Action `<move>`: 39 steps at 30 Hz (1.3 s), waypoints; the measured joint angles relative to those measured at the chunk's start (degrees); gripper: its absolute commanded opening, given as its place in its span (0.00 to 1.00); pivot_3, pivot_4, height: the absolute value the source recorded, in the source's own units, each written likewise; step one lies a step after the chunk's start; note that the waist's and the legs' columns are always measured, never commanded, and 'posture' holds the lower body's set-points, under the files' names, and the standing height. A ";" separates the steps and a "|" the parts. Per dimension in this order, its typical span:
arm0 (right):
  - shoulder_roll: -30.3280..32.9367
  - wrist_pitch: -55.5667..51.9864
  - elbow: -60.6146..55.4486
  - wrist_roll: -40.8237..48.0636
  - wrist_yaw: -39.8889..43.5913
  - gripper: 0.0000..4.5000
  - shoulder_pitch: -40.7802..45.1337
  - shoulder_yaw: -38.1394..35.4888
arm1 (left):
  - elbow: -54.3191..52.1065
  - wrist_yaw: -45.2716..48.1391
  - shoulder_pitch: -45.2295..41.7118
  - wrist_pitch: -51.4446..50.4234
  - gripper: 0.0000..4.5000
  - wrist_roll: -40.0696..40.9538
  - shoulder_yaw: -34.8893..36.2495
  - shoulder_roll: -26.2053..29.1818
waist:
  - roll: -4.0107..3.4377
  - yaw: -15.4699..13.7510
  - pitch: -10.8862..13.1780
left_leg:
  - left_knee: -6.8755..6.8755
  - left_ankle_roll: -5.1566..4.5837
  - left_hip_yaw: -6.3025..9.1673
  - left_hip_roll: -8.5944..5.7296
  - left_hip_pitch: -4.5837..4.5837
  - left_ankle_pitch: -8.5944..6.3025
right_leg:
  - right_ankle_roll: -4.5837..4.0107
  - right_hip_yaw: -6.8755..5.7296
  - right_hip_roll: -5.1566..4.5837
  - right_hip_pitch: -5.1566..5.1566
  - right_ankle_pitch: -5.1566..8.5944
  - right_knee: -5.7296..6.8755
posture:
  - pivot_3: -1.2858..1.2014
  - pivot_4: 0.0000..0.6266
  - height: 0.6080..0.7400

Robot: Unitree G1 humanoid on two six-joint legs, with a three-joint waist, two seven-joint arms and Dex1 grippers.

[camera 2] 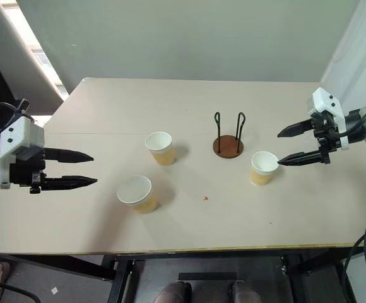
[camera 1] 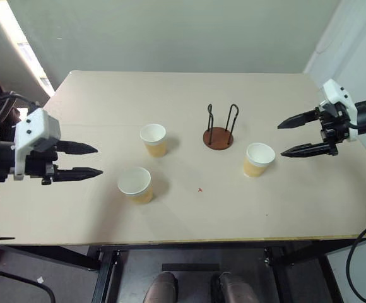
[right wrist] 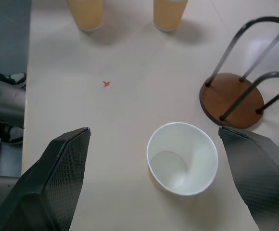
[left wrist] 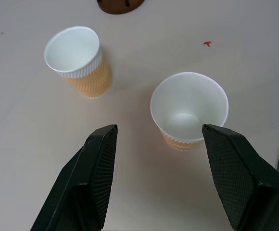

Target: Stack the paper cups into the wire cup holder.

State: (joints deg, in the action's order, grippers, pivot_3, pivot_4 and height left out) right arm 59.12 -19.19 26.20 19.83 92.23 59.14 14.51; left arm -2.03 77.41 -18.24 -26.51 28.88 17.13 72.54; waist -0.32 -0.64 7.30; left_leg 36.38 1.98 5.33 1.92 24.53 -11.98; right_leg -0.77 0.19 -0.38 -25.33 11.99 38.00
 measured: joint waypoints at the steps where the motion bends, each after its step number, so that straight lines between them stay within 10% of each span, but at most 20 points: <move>1: -0.03 0.00 0.05 -0.06 0.00 0.99 0.00 0.00 | 0.00 -0.01 0.10 0.00 0.67 0.01 0.01 -0.01 | 0.00 0.00 0.00 | 0.00 0.00 0.00 0.00 0.00 0.00 | 0.00 0.00 0.00 0.00 0.00 0.00 | 0.52 0.24 1.00; 8: -2.34 -0.03 0.46 -1.07 -1.74 0.99 0.05 -2.34 | 0.35 -1.46 -1.21 0.74 0.67 -0.52 -0.41 -1.64 | 0.01 -0.01 -0.01 | 0.01 0.00 0.00 0.00 -0.05 0.00 | 0.00 0.00 0.00 0.04 0.00 0.03 | 0.52 0.24 1.00; 13: -16.70 -3.58 1.09 -3.64 -21.94 0.99 3.80 -6.35 | 4.19 -17.69 -15.66 3.28 0.67 -7.32 -5.48 -13.17 | -0.03 0.26 -0.01 | -0.12 -0.14 0.01 0.01 -0.49 0.34 | -0.36 0.00 -0.02 0.39 -0.12 0.03 | 0.52 0.24 1.00; 26: -32.26 -17.21 19.28 -13.25 -62.04 0.99 12.53 -13.30 | -1.93 -27.47 -18.80 -2.38 0.67 -9.04 -13.22 -26.47 | -0.03 -0.40 -0.01 | -0.22 0.02 0.01 -0.01 -0.12 0.24 | -0.05 -0.08 -0.03 -0.01 -0.28 -0.07 | 0.52 0.24 1.00; 39: -37.96 -25.33 23.49 -10.48 -68.79 0.99 14.65 -20.26 | -8.18 -28.88 -18.57 -8.00 0.67 -8.37 -15.70 -28.57 | -0.03 -0.39 -0.01 | -0.19 0.14 0.01 0.00 -0.10 0.18 | -0.02 -0.07 0.02 -0.04 -0.26 -0.07 | 0.52 0.24 1.00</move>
State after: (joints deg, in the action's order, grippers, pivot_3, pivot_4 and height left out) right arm 21.16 -44.52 49.68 9.35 23.44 73.79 -5.74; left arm -10.22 48.53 -36.81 -34.51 20.51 1.43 43.97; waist -0.36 -1.03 7.29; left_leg 36.19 2.12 5.33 1.92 24.43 -11.80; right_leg -0.79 0.12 -0.36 -25.37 11.72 37.93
